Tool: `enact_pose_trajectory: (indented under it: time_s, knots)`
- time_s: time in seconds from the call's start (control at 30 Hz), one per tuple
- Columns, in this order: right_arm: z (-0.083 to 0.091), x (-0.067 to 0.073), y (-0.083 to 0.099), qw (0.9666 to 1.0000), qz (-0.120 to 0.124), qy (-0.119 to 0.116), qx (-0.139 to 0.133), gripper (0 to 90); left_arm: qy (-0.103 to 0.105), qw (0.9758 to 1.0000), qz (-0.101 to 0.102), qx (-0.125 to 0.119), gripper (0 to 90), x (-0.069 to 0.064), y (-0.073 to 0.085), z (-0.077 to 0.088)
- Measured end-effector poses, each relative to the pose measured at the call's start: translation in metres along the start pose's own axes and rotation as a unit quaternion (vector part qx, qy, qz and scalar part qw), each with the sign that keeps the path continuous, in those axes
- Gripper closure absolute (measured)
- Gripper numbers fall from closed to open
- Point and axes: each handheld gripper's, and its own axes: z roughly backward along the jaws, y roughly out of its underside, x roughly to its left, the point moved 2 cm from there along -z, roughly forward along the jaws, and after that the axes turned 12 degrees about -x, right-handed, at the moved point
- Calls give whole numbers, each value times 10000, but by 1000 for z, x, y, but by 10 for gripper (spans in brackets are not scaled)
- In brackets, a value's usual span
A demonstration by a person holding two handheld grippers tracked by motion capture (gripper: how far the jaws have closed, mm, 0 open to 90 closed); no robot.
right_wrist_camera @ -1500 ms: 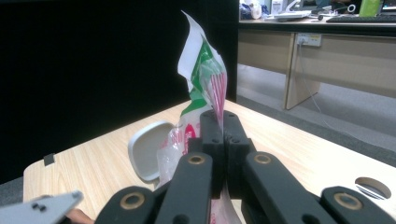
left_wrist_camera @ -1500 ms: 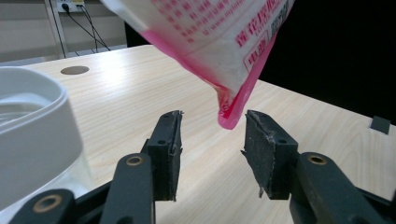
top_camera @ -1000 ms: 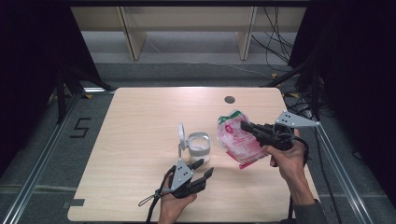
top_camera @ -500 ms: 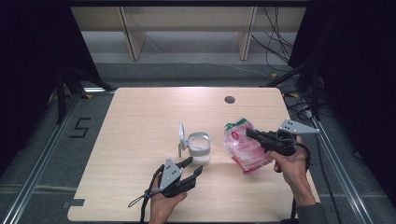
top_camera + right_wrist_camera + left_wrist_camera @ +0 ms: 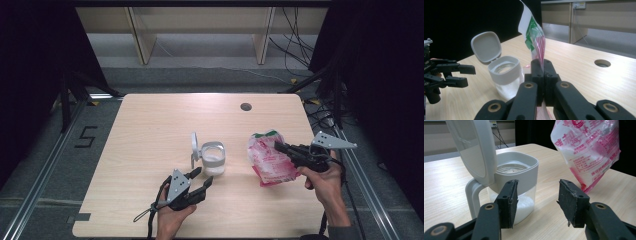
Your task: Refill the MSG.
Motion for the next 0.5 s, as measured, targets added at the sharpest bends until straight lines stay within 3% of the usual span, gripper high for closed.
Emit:
enact_pose_trajectory:
  time_s: [0.13,0.17,0.27,0.3,0.37,0.4,0.47,0.5]
  knots:
    - [9,-2,2,9998,-135,95,64,900,18,10000,-3,-67,490,2,0,0]
    - [9,-5,2,10000,27,85,-10,900,-13,10000,19,-66,490,2,0,0]
    - [12,-6,4,9997,-95,228,25,900,-6,10000,-38,-36,489,3,0,1]
    - [13,-8,3,9995,22,314,79,900,-28,10000,-22,-39,490,3,0,1]
    - [15,-9,5,9993,-48,365,104,900,-45,10000,-15,-5,490,4,-1,2]
    - [15,-12,5,9993,107,355,72,900,-47,10000,-18,-4,490,4,-1,1]
    - [16,-13,6,9989,132,450,94,900,-27,10000,-37,-12,492,4,-1,2]
    - [17,-12,6,9989,-22,459,135,900,-48,10000,-17,-19,492,4,-1,2]
